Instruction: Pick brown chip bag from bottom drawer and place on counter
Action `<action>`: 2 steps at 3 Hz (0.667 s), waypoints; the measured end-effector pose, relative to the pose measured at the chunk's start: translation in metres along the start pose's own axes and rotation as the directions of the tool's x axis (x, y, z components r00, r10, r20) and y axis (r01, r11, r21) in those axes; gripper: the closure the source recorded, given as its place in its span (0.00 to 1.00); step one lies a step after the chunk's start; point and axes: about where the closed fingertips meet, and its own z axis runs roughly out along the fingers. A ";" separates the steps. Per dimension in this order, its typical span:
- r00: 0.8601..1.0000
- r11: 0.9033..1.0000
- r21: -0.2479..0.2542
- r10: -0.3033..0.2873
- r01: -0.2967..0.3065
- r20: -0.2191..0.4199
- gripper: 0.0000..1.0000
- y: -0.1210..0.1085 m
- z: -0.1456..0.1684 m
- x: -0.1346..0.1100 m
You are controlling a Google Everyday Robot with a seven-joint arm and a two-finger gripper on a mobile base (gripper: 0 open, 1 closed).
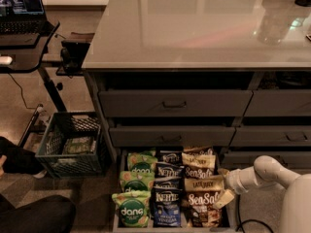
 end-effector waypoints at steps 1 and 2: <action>0.998 0.998 0.037 -0.043 0.044 -0.037 0.00 -0.002 0.006 0.003; 0.996 0.997 0.043 -0.058 0.061 -0.062 0.00 -0.004 0.015 0.009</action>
Offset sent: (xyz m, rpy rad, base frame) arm 0.0068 -0.0016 -0.0267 -0.1182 -0.0634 0.0334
